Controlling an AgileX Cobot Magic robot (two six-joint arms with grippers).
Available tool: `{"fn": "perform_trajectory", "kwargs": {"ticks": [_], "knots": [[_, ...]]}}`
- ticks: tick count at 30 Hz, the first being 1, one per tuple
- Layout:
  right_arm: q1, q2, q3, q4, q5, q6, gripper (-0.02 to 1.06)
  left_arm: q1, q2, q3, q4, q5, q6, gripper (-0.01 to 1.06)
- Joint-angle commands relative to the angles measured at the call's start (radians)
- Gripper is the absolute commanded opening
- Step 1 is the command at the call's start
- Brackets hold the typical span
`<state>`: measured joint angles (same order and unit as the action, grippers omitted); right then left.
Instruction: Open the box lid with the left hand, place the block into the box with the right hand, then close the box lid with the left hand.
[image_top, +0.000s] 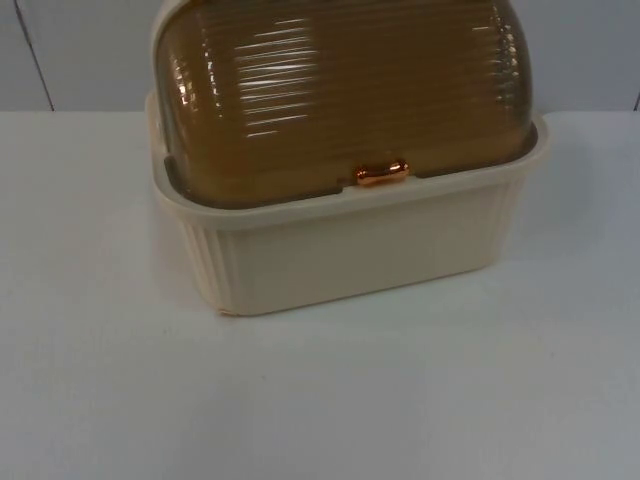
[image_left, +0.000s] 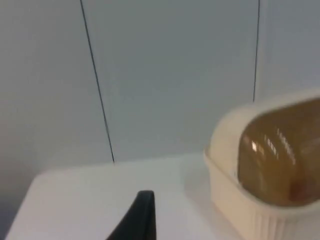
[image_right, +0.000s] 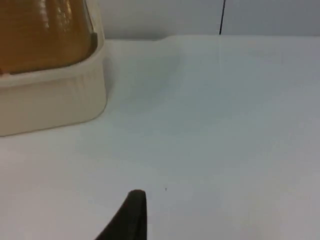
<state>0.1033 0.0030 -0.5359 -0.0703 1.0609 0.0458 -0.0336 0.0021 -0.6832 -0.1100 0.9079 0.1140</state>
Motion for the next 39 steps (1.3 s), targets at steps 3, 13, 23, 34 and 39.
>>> {"fn": "perform_trajectory", "kwargs": {"ticks": [3, 13, 23, 34, 39], "knots": [[0.001, -0.003, 0.02, -0.005, 0.019, 0.003, 1.04, -0.006, -0.002, 0.04, 0.016, 0.045, -0.017, 1.05], [0.001, -0.003, 0.02, -0.005, 0.019, 0.003, 1.04, -0.006, -0.002, 0.14, 0.032, 0.13, -0.019, 1.05], [0.001, -0.003, 0.02, -0.005, 0.019, 0.003, 1.04, -0.006, -0.002, 0.188, 0.076, 0.169, -0.032, 1.05], [0.001, -0.003, 0.02, -0.002, 0.019, 0.003, 1.04, -0.006, -0.002, 0.188, 0.076, 0.169, -0.032, 1.05], [0.001, -0.003, 0.02, -0.002, 0.019, 0.003, 1.04, -0.006, -0.002, 0.188, 0.076, 0.169, -0.032, 1.05]]}}
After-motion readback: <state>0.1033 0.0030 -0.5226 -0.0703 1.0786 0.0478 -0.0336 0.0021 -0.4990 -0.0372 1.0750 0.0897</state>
